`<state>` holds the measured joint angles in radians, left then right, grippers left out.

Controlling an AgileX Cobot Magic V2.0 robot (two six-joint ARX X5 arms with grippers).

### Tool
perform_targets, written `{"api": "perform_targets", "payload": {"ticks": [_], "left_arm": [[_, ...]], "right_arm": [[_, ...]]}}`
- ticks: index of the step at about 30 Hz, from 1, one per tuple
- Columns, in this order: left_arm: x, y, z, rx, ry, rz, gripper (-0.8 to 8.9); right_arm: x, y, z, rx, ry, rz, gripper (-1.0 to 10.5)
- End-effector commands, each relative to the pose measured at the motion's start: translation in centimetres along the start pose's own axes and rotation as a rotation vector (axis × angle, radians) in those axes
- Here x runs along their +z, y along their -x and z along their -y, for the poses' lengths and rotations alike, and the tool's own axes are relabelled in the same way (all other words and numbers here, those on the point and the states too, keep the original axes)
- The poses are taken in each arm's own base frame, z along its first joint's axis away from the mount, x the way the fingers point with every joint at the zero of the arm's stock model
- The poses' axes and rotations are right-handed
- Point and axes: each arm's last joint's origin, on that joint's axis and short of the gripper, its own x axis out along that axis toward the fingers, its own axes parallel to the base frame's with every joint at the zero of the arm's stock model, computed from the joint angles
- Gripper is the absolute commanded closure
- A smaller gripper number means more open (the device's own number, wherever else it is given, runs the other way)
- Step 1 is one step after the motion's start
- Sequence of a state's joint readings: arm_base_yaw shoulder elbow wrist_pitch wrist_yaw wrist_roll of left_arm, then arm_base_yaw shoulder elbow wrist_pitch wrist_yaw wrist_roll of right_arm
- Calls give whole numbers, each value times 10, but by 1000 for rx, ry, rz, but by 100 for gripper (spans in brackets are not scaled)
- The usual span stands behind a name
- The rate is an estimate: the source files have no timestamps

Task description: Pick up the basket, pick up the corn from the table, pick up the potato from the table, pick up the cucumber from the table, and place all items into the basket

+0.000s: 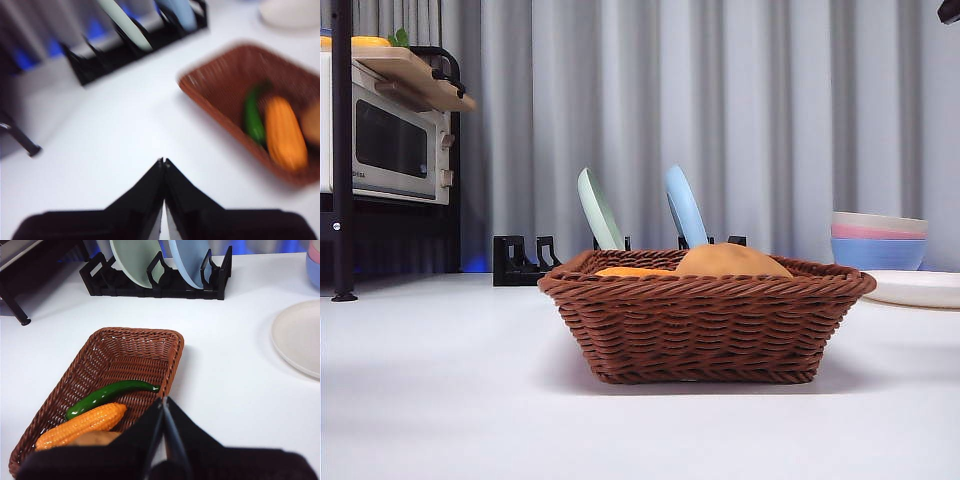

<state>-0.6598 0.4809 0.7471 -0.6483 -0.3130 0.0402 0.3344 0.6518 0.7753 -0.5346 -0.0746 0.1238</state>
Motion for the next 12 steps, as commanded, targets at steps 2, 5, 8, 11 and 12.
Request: {"api": "perform_targets", "payload": {"ticks": [2, 5, 8, 11, 12], "left_arm": [[-1, -2, -12, 103, 108, 189, 817], [-14, -5, -22, 186, 167, 335, 817], [-35, -12, -27, 196, 170, 383, 817], [-58, -21, -30, 222, 175, 345, 817], [-65, -23, -32, 245, 180, 327, 817]], "right_arm": [[-1, 0, 0, -3, -9, 0, 945], [-1, 0, 0, -3, -9, 0, 945], [-1, 0, 0, -3, -9, 0, 945], [-1, 0, 0, -3, -9, 0, 945], [-1, 0, 0, -3, -9, 0, 945]]}}
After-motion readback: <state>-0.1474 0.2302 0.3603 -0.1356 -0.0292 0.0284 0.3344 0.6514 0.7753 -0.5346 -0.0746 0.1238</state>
